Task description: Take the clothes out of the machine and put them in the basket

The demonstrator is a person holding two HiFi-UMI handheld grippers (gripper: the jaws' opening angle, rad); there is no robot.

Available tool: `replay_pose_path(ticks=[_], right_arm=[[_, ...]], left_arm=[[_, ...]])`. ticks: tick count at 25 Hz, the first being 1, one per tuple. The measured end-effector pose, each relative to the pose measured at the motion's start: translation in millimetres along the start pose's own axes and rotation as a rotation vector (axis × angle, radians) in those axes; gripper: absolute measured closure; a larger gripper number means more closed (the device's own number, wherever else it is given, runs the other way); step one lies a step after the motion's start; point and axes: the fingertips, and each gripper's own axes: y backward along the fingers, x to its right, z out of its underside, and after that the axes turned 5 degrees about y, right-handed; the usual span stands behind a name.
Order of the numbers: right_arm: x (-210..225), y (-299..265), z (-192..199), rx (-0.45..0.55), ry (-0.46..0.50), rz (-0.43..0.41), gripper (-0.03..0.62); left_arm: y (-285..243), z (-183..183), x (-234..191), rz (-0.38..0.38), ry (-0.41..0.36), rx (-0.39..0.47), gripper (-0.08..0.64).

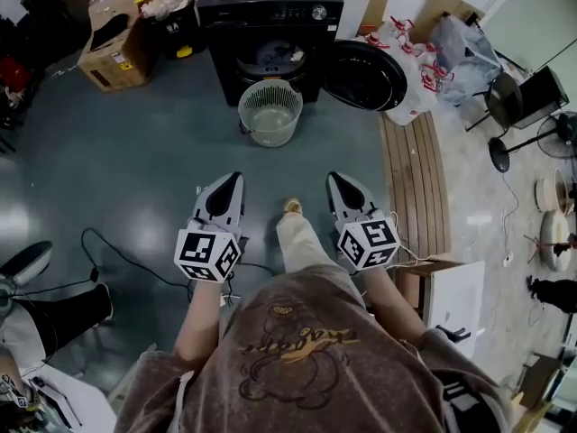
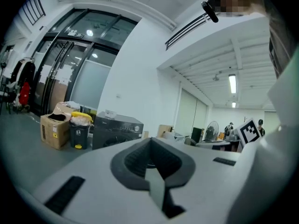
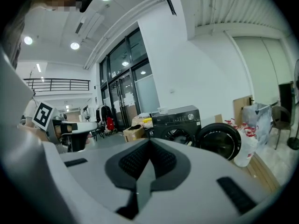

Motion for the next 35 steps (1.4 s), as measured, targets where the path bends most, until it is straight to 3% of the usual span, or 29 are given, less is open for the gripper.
replay_pose_path(ticks=[16,23,35], right_arm=[[141.1,-193.2,-73.4,-0.042,-0.025,-0.018,0.595],[163.7,-251.9,-87.3,-0.058,0.000,-0.063,0.595],[198.9,-334.0,-99.0,-0.087,-0.008,-0.012,0.595]], left_arm=[[-216.5,-80.8,-86.3,-0.040,0.000,-0.018,0.555],[-276.7,-97.5,-113.6,-0.043,-0.009,-0.006,0.555],[-369.8,-108.3,-176.7,0.036,-0.019,-0.055,0.555]])
